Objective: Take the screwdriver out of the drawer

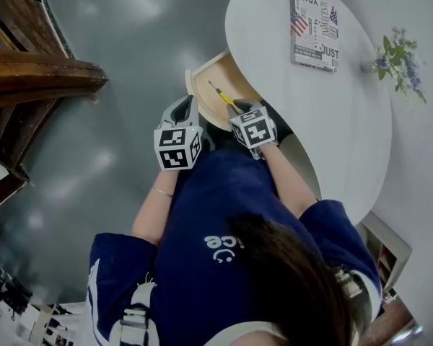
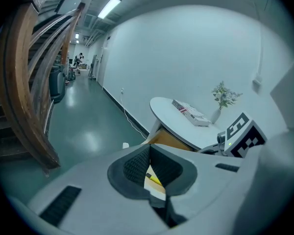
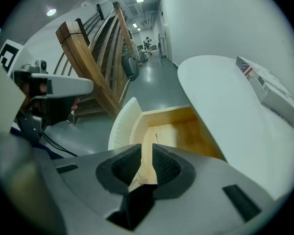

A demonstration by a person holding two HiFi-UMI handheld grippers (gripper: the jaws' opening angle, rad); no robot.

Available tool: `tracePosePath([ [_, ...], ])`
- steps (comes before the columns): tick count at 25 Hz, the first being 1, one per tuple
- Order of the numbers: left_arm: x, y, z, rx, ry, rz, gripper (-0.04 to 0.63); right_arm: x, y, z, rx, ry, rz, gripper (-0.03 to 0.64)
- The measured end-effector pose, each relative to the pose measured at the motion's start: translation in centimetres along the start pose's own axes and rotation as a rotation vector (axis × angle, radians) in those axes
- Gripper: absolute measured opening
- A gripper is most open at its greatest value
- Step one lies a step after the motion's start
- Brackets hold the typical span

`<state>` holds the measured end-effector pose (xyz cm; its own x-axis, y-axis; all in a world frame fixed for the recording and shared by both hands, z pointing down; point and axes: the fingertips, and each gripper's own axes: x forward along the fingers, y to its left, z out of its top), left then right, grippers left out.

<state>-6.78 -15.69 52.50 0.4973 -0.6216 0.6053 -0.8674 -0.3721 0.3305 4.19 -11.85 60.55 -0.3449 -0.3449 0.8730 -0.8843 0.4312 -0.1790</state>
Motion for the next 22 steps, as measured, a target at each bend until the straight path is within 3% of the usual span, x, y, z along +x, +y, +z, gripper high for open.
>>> tracePosePath([
  [9,0.0,1.4,-0.7,-0.038,0.015,0.074,0.005,4.3,-0.1,-0.8,-0.064,0.134,0.062,0.166],
  [22,0.4,2.4,-2.0,-0.067,0.053,0.134,0.005,9.9,-1.5,-2.1,-0.159,0.252,0.048,0.176],
])
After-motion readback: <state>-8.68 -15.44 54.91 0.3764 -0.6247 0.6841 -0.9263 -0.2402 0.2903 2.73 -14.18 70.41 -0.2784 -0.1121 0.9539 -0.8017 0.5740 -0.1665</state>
